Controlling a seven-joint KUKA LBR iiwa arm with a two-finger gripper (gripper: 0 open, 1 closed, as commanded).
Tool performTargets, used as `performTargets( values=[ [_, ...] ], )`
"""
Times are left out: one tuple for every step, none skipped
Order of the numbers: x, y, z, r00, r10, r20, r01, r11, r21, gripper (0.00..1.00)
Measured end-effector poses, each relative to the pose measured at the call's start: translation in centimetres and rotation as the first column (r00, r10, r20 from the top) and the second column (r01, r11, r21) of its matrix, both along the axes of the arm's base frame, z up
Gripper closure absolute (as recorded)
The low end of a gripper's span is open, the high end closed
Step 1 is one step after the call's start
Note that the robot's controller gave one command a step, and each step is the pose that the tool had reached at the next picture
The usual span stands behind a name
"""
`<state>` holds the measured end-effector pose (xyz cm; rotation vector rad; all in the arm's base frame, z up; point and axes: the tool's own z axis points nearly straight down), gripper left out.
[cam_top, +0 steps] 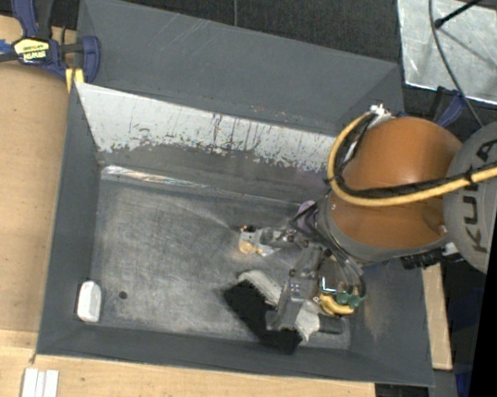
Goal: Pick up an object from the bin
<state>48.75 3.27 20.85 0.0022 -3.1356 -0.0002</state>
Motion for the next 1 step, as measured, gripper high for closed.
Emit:
performTargets(
  values=[
    [0.18, -0.03, 0.39, 1.0, -0.002, 0.009, 0.002, 1.0, 0.0, 0.0]
  ],
)
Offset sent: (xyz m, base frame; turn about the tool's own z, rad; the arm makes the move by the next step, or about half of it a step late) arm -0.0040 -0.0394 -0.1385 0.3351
